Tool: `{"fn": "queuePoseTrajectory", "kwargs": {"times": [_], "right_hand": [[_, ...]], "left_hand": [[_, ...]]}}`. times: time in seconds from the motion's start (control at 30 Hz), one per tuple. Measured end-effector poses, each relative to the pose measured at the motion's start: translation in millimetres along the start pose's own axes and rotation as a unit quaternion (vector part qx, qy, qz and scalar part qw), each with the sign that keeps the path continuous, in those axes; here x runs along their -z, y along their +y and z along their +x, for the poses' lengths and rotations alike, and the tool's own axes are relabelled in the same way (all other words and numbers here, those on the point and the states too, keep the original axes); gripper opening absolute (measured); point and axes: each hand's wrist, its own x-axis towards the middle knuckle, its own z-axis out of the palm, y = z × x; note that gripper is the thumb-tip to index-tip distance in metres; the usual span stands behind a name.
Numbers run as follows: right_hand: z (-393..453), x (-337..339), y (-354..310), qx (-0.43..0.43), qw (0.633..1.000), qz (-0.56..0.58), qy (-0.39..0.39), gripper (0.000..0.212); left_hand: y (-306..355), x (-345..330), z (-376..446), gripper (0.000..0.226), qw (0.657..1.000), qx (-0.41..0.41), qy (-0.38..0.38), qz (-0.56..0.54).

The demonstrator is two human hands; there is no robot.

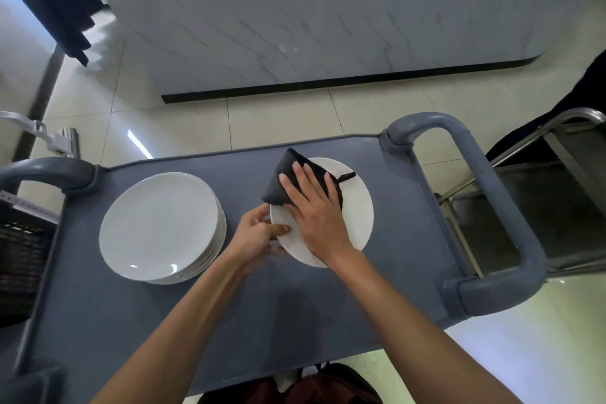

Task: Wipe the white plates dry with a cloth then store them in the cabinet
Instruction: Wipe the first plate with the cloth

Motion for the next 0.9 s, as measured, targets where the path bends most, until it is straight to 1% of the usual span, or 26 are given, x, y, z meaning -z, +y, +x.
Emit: {"fn": "queuePoseTrajectory", "kwargs": {"times": [0.13,0.23,0.47,0.6,0.73,0.9], "right_hand": [[18,2,-1,-0.002,0.999,-0.033,-0.038,0.053],[23,3,5,-0.013,0.998,-0.033,-0.048,0.054],[31,17,31,-0.131,0.990,-0.044,-0.029,0.056],[22,20,46,-0.181,0.982,-0.051,-0.035,0.056],[7,20,48,-0.189,0.980,-0.050,-0.032,0.057],[-15,15,37,-0.197,0.979,-0.017,-0.050,0.055]], "left_hand": [[2,-1,-2,0.041,1.000,-0.014,-0.004,-0.001],[4,-1,-2,0.045,1.000,-0.020,0.006,-0.012],[4,-2,-3,0.045,0.999,-0.024,0.036,-0.032],[4,0,0,0.047,0.997,-0.038,0.053,-0.045],[7,0,3,0.047,0.996,-0.044,0.061,-0.054],[8,0,8,0.049,0.994,-0.056,0.074,-0.058]]}}
